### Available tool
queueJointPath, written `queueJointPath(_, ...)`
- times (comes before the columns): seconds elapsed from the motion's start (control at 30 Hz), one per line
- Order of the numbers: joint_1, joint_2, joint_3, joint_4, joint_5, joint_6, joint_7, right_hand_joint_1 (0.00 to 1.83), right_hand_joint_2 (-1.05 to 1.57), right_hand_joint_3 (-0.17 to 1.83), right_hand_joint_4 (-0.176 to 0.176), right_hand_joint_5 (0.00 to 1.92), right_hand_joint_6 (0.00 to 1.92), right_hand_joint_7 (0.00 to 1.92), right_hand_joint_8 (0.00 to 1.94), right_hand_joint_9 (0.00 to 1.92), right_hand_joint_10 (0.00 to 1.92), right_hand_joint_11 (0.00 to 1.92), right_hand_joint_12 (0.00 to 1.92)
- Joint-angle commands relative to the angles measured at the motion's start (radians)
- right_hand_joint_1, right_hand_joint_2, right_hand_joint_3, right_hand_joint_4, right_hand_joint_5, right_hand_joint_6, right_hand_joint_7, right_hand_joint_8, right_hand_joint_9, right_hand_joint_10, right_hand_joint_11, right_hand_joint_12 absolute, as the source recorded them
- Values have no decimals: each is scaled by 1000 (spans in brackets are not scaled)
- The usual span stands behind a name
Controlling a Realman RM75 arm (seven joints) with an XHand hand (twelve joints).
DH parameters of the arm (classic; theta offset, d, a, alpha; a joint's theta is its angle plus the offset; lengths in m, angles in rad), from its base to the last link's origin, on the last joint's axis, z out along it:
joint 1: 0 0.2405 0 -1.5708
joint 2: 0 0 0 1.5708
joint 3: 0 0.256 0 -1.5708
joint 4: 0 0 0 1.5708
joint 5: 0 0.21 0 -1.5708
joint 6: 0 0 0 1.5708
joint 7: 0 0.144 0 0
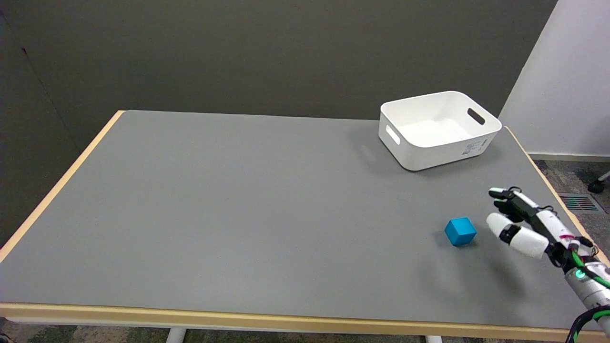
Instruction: Pick up blue wooden cube.
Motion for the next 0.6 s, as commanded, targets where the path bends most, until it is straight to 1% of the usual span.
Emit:
queueJointPath(0.03, 50, 83, -119, 62, -19, 55, -135, 382, 625, 990, 127, 216, 482, 310, 388, 251, 603, 137, 1127)
queueJointPath(0.13, 68, 101, -96, 39, -19, 20, -137, 388, 623, 990, 125, 213, 477, 307, 384, 248, 600, 134, 1126)
queueJointPath(0.3, 59, 96, -82, -9, -19, -12, -137, 388, 621, 988, 122, 210, 472, 303, 379, 247, 600, 130, 1124)
queueJointPath(0.43, 36, 83, -75, -31, -18, -22, -137, 387, 618, 987, 121, 209, 469, 303, 378, 247, 601, 130, 1127)
queueJointPath(0.6, 1, 46, -74, -48, -17, -28, -137, 393, 617, 986, 119, 207, 465, 304, 377, 248, 604, 133, 1135)
